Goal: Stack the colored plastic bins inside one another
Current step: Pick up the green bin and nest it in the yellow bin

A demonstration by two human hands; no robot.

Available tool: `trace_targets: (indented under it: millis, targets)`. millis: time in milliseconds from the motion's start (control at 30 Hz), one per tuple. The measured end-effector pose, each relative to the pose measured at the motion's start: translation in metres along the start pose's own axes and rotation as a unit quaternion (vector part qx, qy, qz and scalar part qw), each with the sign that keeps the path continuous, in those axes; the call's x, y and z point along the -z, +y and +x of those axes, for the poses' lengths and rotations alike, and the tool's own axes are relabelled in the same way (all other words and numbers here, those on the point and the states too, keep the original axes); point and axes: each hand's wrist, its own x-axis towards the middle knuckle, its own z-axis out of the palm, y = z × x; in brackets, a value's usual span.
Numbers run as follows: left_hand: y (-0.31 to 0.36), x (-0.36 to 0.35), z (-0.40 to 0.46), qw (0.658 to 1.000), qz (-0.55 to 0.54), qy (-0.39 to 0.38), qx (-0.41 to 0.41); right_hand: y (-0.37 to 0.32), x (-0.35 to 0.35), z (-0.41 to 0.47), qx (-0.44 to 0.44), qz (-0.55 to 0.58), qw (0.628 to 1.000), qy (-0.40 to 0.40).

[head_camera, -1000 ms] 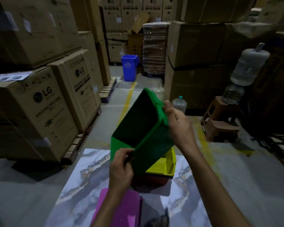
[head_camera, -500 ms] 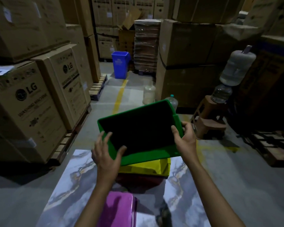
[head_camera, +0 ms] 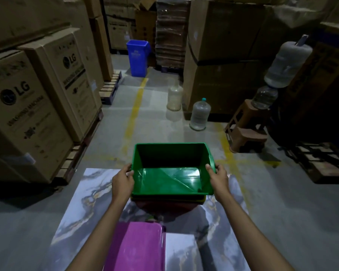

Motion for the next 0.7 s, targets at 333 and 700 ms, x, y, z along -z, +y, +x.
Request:
trace_targets:
  millis: [333, 700]
  targets:
    - [-0.027, -0.034, 0.019, 0.998, 0.056, -0.037, 0.012, 0.030, -0.024, 0.017, 0.033, -0.208, 0.976, -0.050]
    - [-0.049, -0.045, 0.025, 0.993, 0.089, -0.078, 0.008, 0.085, -0.043, 0.032, 0.103, -0.301, 0.944, -0.090]
